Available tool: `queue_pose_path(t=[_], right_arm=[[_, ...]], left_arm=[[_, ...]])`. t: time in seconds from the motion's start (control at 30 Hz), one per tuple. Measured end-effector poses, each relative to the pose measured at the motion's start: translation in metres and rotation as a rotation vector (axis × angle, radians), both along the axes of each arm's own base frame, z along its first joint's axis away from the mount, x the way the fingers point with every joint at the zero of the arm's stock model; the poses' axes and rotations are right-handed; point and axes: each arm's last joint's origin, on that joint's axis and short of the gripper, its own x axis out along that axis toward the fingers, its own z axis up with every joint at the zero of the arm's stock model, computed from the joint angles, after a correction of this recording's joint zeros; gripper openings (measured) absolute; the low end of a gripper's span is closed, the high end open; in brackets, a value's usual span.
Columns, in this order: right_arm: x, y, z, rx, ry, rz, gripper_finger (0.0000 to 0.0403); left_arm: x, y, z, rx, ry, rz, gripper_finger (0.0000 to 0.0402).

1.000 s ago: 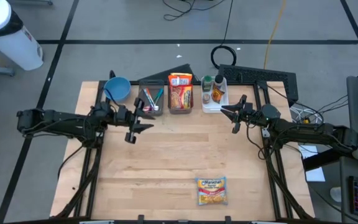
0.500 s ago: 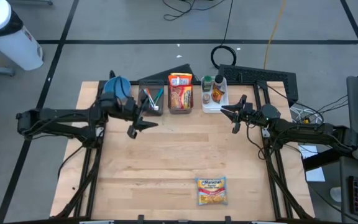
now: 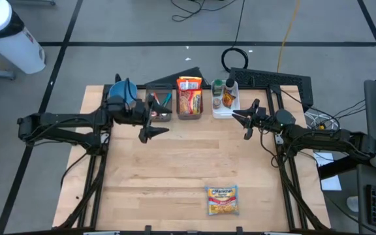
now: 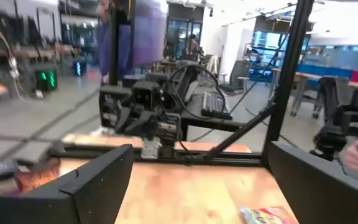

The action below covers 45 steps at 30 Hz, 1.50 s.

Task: Pick & Place Food Item
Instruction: Put the blue noodle pack into the right black bin

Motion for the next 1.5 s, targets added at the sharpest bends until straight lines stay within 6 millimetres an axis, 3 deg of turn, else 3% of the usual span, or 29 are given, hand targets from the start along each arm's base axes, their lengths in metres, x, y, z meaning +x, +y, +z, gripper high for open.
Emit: queue_pose_path(t=[0.4, 0.63, 0.87, 1.03, 1.27, 1.5], right_arm=[[0.0, 0.002, 0.008, 0.071, -0.111, 0.086, 0.009], [0.017, 0.002, 0.017, 0.136, -0.049, 0.164, 0.0194], [0.058, 0.021, 0.038, 0.23, 0.267, 0.393, 0.0277], [0.075, 0.042, 0.038, 0.218, 0.308, 0.444, 0.0287], [0.097, 0.055, 0.023, 0.016, 0.192, 0.296, 0.0279], [0.103, 0.061, 0.019, 0.107, 0.154, 0.324, 0.0277]], left_arm=[[0.011, -0.017, -0.023, 0.024, 0.18, -0.073, 0.0355], [0.023, -0.023, -0.034, 0.038, 0.196, -0.103, 0.0356], [0.023, -0.032, -0.037, 0.024, 0.232, -0.15, 0.035], [0.022, -0.041, -0.042, -0.036, 0.299, -0.216, 0.0338], [0.022, -0.054, -0.042, -0.013, 0.296, -0.26, 0.0321], [0.022, -0.063, -0.04, -0.039, 0.282, -0.294, 0.0316]])
